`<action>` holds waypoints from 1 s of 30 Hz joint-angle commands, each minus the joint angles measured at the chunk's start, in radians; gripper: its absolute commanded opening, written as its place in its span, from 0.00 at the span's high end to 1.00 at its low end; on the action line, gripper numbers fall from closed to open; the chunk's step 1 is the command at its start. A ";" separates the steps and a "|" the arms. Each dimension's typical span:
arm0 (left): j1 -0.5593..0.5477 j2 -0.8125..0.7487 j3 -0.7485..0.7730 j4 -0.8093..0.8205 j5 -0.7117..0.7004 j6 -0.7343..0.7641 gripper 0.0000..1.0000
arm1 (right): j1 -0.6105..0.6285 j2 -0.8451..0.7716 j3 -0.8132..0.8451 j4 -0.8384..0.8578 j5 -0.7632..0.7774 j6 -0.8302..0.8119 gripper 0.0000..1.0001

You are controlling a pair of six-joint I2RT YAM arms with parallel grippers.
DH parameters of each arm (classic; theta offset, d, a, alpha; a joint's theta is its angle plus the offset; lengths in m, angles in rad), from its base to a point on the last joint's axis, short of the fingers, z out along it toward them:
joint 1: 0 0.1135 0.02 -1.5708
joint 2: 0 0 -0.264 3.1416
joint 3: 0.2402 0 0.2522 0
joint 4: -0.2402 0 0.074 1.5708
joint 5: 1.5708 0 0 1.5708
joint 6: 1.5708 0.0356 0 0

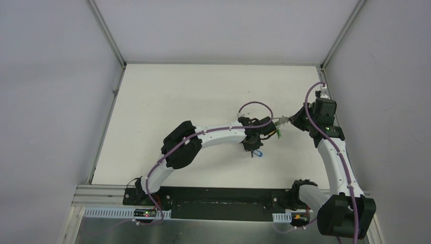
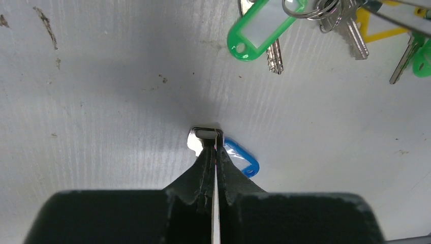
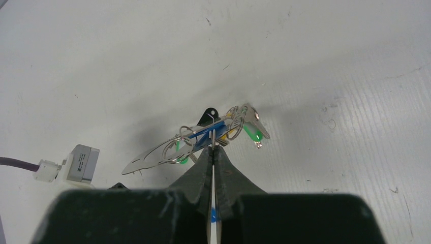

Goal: Put the keys on the keyring

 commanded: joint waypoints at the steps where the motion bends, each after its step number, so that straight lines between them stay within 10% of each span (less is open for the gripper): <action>1: -0.008 -0.116 -0.057 0.012 -0.081 0.041 1.00 | 0.003 -0.029 0.012 0.051 -0.030 -0.006 1.00; 20: 0.344 -0.766 -0.475 -0.010 -0.140 0.859 1.00 | 0.274 0.020 0.184 0.050 -0.513 -0.464 1.00; 30: 0.342 -1.097 -0.619 0.260 0.426 1.446 1.00 | 0.408 -0.009 0.189 0.109 -0.790 -0.759 1.00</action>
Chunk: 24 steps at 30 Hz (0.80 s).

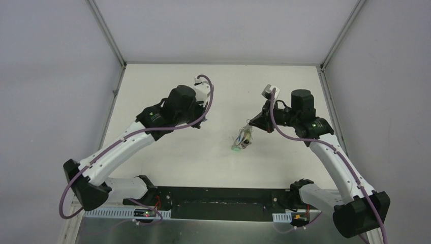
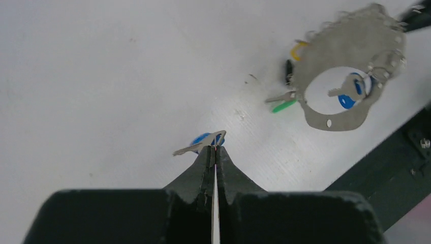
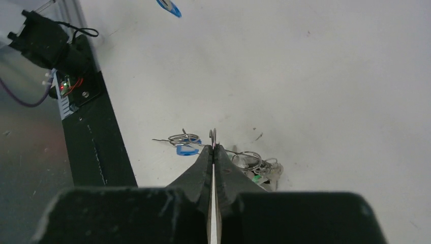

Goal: Put the keys on the keyring

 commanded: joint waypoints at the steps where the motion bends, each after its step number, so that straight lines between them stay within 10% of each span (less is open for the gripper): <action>1: 0.000 -0.161 -0.133 0.220 0.416 0.412 1.00 | 0.032 -0.036 0.045 0.096 -0.203 -0.168 1.00; 12: -0.015 -0.294 -0.284 0.479 0.693 0.641 1.00 | 0.086 -0.101 -0.041 0.140 -0.417 -0.381 1.00; 24: -0.207 -0.240 -0.245 0.503 0.531 0.734 1.00 | 0.119 -0.163 -0.118 0.162 -0.460 -0.558 1.00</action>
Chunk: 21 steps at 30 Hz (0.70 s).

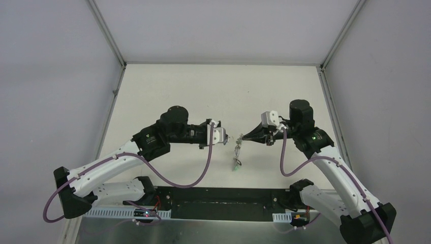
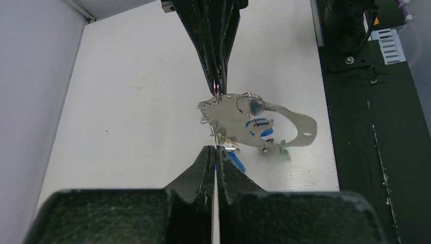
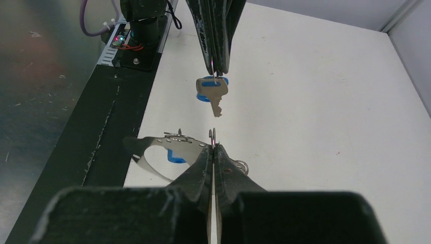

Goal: Put the keys on the keyring

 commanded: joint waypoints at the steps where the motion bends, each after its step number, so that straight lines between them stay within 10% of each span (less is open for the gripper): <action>1: -0.062 0.020 0.047 0.053 -0.074 0.076 1.00 | 0.014 -0.043 -0.014 0.072 -0.068 -0.114 1.00; 21: -0.176 0.123 0.209 -0.087 -0.270 0.116 1.00 | 0.036 -0.044 0.007 0.037 0.010 -0.039 1.00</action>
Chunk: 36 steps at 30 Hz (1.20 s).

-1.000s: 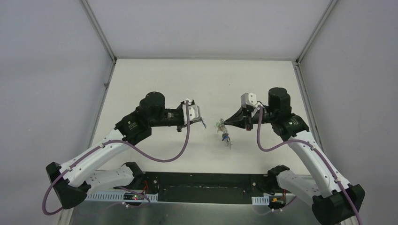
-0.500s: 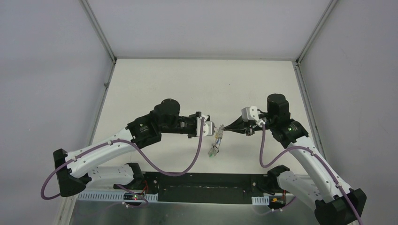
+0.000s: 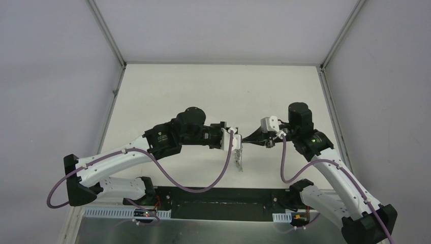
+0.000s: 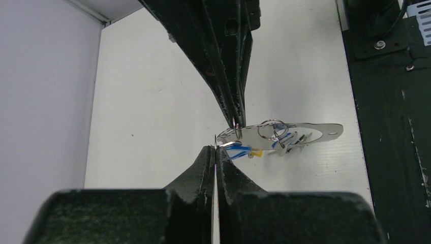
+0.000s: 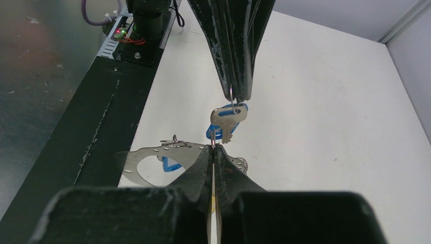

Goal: Put the keys on the keyring

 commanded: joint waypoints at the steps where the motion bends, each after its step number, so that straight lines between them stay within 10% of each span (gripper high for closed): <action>1: -0.009 -0.022 0.079 -0.043 -0.070 -0.072 1.00 | 0.009 -0.013 0.050 0.043 0.045 0.083 1.00; 16: -0.009 0.010 0.141 -0.091 -0.085 -0.575 1.00 | 0.009 -0.047 0.006 0.144 0.135 0.214 1.00; 36: -0.009 0.136 0.186 -0.049 -0.083 -0.714 1.00 | 0.011 -0.046 0.008 0.151 0.126 0.236 1.00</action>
